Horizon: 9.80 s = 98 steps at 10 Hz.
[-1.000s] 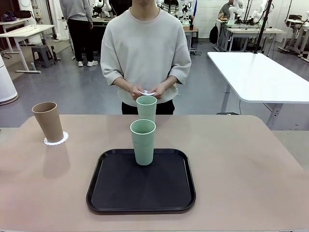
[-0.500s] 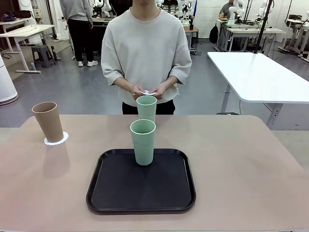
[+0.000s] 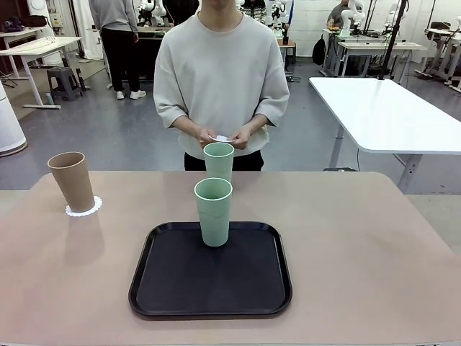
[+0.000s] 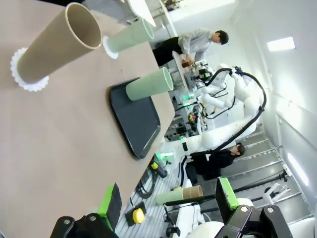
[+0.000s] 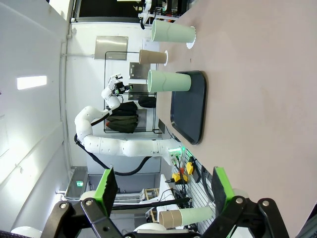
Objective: Place coasters on the table and set cups on them.
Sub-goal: Take one Reusable plastic cup from the Flat Tray and place it on a coaster set by the human.
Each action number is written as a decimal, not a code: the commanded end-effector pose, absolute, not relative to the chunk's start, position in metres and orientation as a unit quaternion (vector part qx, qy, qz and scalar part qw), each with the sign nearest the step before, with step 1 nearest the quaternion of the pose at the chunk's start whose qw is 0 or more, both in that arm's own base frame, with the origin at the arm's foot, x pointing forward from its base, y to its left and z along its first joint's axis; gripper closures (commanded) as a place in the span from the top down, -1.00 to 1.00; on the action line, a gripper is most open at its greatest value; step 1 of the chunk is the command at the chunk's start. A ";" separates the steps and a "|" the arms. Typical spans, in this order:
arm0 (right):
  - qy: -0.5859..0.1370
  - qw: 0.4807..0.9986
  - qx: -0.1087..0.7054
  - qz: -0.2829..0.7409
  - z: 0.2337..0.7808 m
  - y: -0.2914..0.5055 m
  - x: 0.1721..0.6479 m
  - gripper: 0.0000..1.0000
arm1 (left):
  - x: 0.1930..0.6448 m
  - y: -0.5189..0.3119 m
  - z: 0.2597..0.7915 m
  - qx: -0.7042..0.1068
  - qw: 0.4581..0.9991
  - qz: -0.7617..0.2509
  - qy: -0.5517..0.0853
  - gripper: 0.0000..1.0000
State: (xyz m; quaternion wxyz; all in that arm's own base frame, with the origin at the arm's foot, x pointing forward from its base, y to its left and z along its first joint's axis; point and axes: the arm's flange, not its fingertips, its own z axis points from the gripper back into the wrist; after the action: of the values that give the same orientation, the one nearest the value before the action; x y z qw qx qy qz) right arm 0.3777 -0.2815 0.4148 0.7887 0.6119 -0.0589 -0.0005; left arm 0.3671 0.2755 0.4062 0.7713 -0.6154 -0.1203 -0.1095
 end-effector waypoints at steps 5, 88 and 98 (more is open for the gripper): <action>-0.065 0.787 0.614 -0.004 0.415 -0.281 0.380 1.00 | 0.363 0.276 0.406 -0.616 0.771 -0.106 -0.123 1.00; -0.390 0.570 0.439 0.575 0.251 0.233 0.479 1.00 | 0.363 0.276 0.406 -0.616 0.771 -0.106 -0.123 1.00; -0.376 0.539 0.462 0.595 0.242 0.252 0.448 1.00 | 0.363 0.276 0.406 -0.616 0.771 -0.106 -0.123 1.00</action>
State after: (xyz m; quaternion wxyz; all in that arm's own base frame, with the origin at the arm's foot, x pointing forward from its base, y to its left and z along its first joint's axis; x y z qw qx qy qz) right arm 0.4534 0.2489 0.2447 0.5526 0.4609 -0.3735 0.5854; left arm 0.3655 0.2762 0.4040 0.7701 -0.6173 -0.1204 -0.1068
